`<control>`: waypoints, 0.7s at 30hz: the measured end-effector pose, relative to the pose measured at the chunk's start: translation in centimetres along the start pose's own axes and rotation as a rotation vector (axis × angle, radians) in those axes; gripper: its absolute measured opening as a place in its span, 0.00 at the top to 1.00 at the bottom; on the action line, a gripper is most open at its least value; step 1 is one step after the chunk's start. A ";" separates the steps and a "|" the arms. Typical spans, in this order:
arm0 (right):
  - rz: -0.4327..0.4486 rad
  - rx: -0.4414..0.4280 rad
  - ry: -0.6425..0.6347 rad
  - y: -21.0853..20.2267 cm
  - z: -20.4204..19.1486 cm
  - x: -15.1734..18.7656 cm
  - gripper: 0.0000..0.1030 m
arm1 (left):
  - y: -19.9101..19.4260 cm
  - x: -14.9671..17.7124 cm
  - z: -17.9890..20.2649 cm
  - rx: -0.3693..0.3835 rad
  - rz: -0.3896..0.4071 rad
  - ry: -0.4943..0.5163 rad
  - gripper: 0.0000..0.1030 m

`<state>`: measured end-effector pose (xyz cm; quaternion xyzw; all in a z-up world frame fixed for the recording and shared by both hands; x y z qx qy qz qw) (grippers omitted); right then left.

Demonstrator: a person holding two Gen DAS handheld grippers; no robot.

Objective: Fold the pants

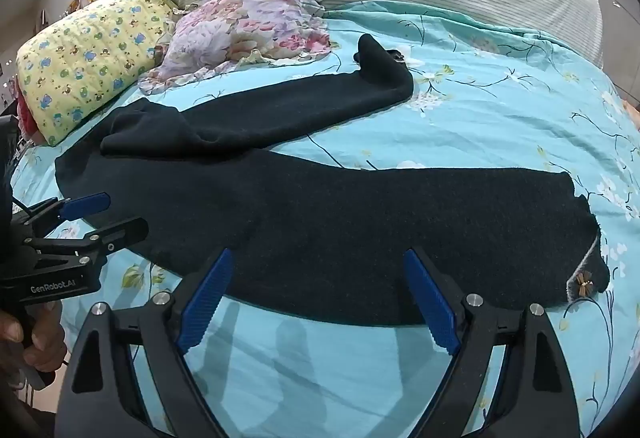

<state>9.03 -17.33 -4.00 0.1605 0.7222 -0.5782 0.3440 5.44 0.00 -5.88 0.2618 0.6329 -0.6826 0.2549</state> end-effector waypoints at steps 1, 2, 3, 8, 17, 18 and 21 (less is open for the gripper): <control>0.001 0.000 0.001 0.0 0.0 0.0 0.15 | 0.0 0.0 -0.1 0.004 -0.003 0.000 0.18; 0.001 0.000 0.002 -0.1 -0.1 -0.1 0.15 | 0.0 0.0 -0.1 0.006 -0.005 -0.002 0.18; -0.003 -0.002 -0.001 -0.1 0.1 -0.2 0.15 | 0.0 0.1 -0.1 0.008 -0.005 -0.003 0.18; 0.003 0.001 -0.006 -0.1 0.0 -0.1 0.15 | 0.1 0.1 0.0 0.006 -0.005 -0.002 0.18; 0.005 -0.002 -0.003 -0.3 0.0 -0.6 0.15 | 0.1 0.1 0.3 0.014 0.002 0.005 0.18; 0.013 -0.001 -0.004 -0.4 -0.1 -0.6 0.15 | -0.1 -0.2 0.3 0.018 0.012 0.005 0.18; 0.017 -0.002 -0.003 -0.3 0.0 -0.6 0.15 | -0.1 -0.3 0.4 0.030 0.018 -0.001 0.18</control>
Point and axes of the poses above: each gripper's, at about its wrist camera, not at the fingertips, and y roughly the way its jaws point, z to its right, x to its underside, the point moved 8 cm from there along y, roughly the way its jaws point, and after that the axes turned 4 degrees about x, right-handed, at the moved point
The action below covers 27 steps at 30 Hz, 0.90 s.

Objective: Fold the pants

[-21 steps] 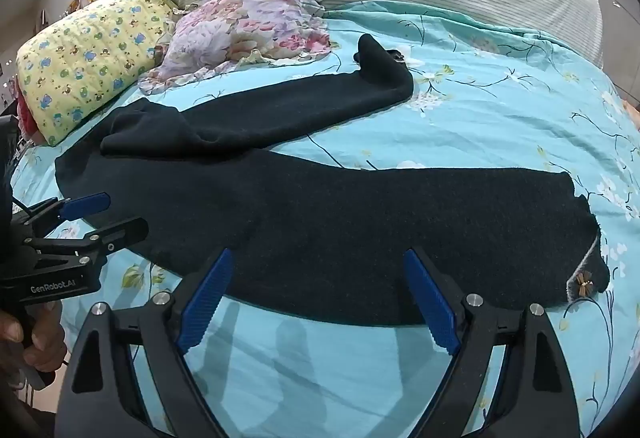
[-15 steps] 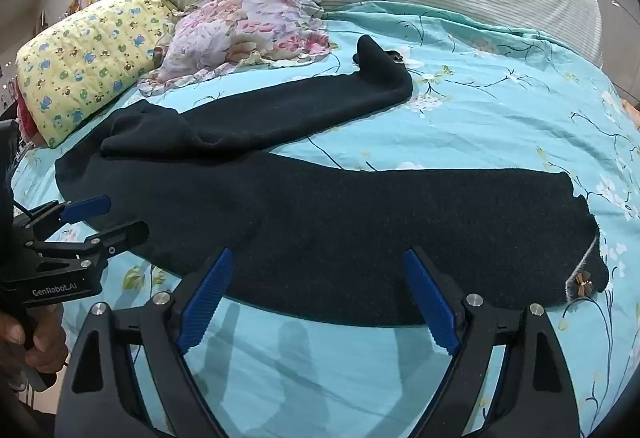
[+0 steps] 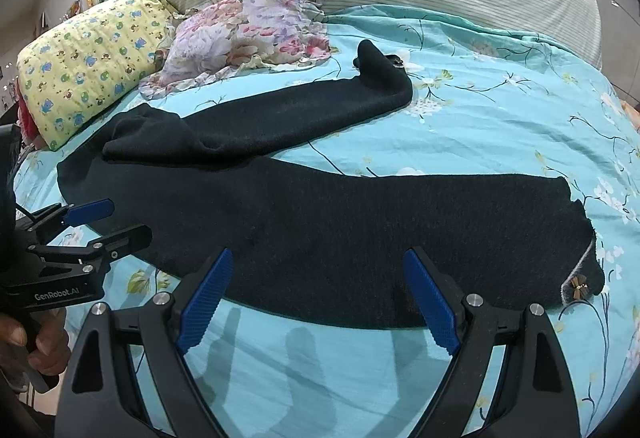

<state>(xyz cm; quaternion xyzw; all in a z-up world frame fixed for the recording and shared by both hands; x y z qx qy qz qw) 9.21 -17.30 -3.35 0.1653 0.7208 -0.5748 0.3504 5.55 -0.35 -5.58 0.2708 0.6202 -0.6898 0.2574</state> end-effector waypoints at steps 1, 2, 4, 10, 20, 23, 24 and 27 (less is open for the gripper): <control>-0.001 0.002 0.000 0.0 0.1 -0.1 0.15 | 0.0 0.0 0.0 0.007 -0.002 -0.003 0.18; 0.002 0.000 0.002 -0.1 0.1 -0.1 0.15 | -0.1 0.0 0.0 0.010 -0.002 -0.003 0.18; -0.001 0.000 0.002 -0.2 0.1 -0.1 0.15 | -0.2 0.1 -0.1 0.000 -0.016 0.007 0.18; -0.012 0.000 0.001 -0.1 0.1 0.0 0.15 | -0.2 0.1 -0.4 -0.027 -0.044 0.040 0.18; -0.008 0.015 0.001 -0.1 0.8 -0.7 0.15 | 0.1 -0.5 -0.3 -0.019 -0.031 0.047 0.18; -0.010 0.021 0.007 0.1 1.1 -1.0 0.15 | 0.2 -0.9 -0.1 -0.008 -0.026 0.051 0.18; -0.005 0.011 0.020 0.1 1.3 -1.1 0.15 | 0.2 -1.0 -0.1 -0.004 -0.023 0.052 0.18; -0.018 0.041 0.008 0.5 1.9 -1.6 0.15 | 0.3 -1.6 0.1 0.006 -0.015 0.061 0.18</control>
Point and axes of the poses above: each gripper's, at about its wrist camera, not at the fingertips, and y roughly the way its jaws point, z to its right, x to its underside, the point moved 8 cm from there along y, roughly the way its jaws point, and after that the axes turned 4 degrees about x, right-handed, at the moved point
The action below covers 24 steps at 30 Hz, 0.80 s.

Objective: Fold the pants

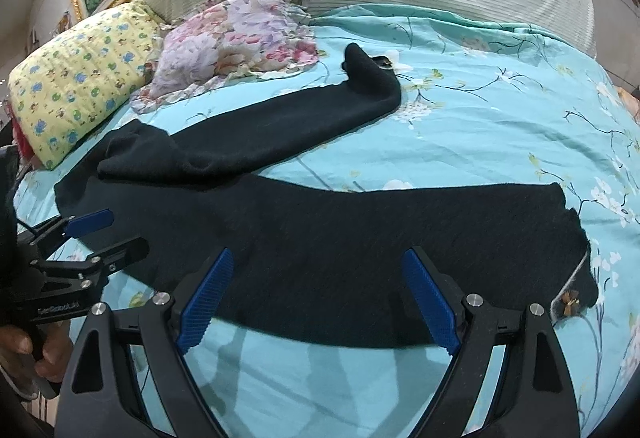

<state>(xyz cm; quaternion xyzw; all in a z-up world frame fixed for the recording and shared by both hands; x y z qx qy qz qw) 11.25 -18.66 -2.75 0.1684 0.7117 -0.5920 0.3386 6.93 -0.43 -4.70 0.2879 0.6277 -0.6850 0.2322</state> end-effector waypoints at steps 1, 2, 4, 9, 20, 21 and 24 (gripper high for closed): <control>-0.003 0.006 -0.002 0.1 0.2 -0.3 0.15 | 0.0 -0.2 0.0 0.000 0.002 0.006 0.18; -0.009 0.027 -0.023 0.1 0.4 -0.5 0.15 | 0.1 -0.4 0.1 0.000 0.004 0.011 0.18; -0.004 0.022 -0.011 0.3 0.8 -1.2 0.15 | 0.3 -1.0 0.1 -0.001 0.005 0.024 0.18; 0.003 0.034 -0.016 0.9 1.8 -3.2 0.15 | 1.3 -2.3 0.1 0.021 -0.018 0.010 0.18; -0.037 0.035 0.082 4.2 5.7 -8.7 0.15 | 3.8 -5.8 2.7 0.046 -0.036 0.100 0.18; -0.037 0.023 0.101 4.6 6.1 -9.3 0.15 | 4.2 -6.1 3.0 0.050 -0.047 0.110 0.18; -0.090 -0.003 0.144 6.4 6.9 -10.7 0.15 | 5.6 -7.0 3.7 0.039 -0.067 0.144 0.18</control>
Point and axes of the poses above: each gripper's, at about its wrist camera, not at the fingertips, and y roughly the way its jaws point, z to its right, x to its underside, the point moved 8 cm from there along y, roughly the way its jaws point, and after that the axes turned 4 degrees about x, right-handed, at the moved point
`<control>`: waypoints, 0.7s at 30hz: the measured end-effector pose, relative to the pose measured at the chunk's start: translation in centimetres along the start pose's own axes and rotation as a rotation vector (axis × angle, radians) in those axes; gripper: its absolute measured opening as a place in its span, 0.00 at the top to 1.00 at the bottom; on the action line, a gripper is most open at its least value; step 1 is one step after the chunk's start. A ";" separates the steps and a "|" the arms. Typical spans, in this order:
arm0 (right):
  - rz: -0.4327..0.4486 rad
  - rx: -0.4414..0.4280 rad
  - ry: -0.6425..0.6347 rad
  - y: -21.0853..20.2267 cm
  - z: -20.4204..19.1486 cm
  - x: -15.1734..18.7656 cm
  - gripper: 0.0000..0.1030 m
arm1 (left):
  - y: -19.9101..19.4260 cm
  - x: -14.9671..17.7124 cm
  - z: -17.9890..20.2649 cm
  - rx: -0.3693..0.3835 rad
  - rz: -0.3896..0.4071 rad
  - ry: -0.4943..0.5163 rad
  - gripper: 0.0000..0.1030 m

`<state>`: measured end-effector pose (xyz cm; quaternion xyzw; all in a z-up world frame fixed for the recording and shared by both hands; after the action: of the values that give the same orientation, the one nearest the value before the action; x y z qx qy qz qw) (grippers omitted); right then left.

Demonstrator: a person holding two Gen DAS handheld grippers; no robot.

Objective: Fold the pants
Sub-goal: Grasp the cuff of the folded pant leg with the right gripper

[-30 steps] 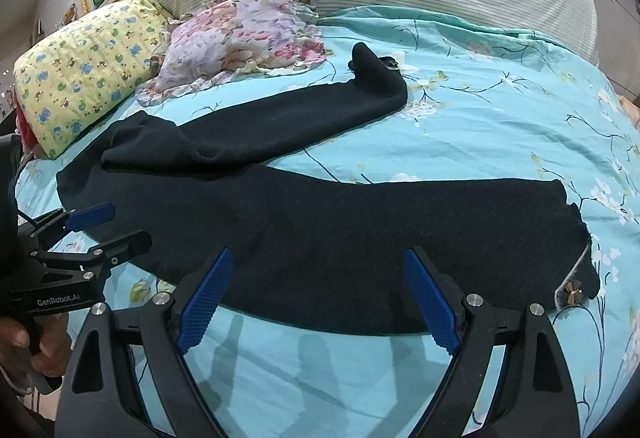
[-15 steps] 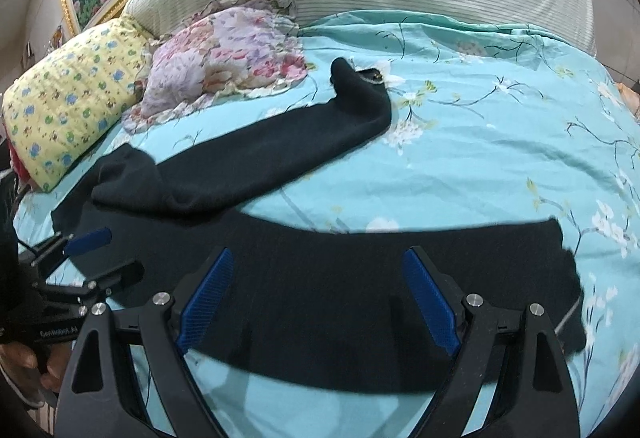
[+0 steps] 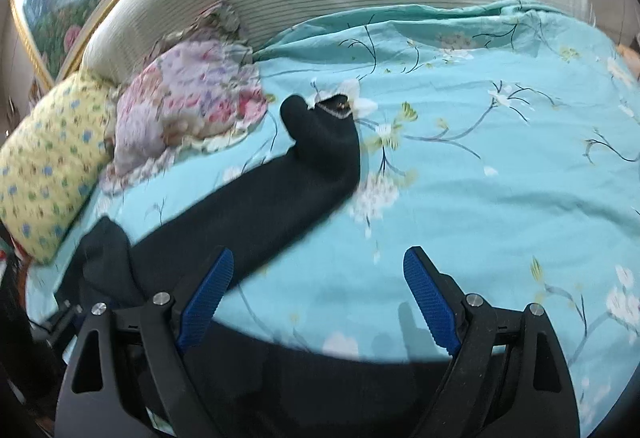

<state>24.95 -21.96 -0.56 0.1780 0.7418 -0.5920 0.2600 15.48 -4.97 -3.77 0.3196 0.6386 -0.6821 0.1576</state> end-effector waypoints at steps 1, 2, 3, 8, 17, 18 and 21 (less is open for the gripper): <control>-0.009 -0.007 0.010 0.4 0.1 -0.5 0.15 | 0.4 -0.3 0.2 0.002 -0.005 0.006 0.18; -0.023 -0.020 0.026 1.2 0.2 -1.1 0.15 | 0.8 -0.5 0.3 0.004 -0.015 0.009 0.18; -0.045 -0.031 0.040 1.9 0.3 -1.3 0.17 | 1.4 -0.7 0.4 0.010 -0.033 0.011 0.18; -0.112 -0.095 0.105 5.5 1.0 -3.7 0.30 | 3.5 -2.4 0.9 0.024 -0.054 0.033 0.18; -0.240 -0.155 0.240 12.5 2.9 -7.1 0.51 | 7.5 -4.4 1.6 0.046 -0.105 0.070 0.18; -0.245 -0.155 0.241 13.0 3.0 -7.3 0.51 | 8.0 -4.6 1.5 0.047 -0.112 0.076 0.18; -0.268 -0.147 0.225 14.8 2.8 -8.2 0.52 | 9.0 -4.8 1.3 0.033 -0.133 0.083 0.18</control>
<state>40.41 -20.82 -7.74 0.1234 0.8246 -0.5417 0.1066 24.38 -8.39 -7.68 0.3071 0.6532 -0.6875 0.0799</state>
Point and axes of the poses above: each gripper's, at about its wrist camera, not at the fingertips, and y roughly the way its jaws point, z to its right, x to its underside, the point moved 8 cm from there along y, roughly the way its jaws point, and after that the axes turned 4 degrees about x, right-handed, at the moved point
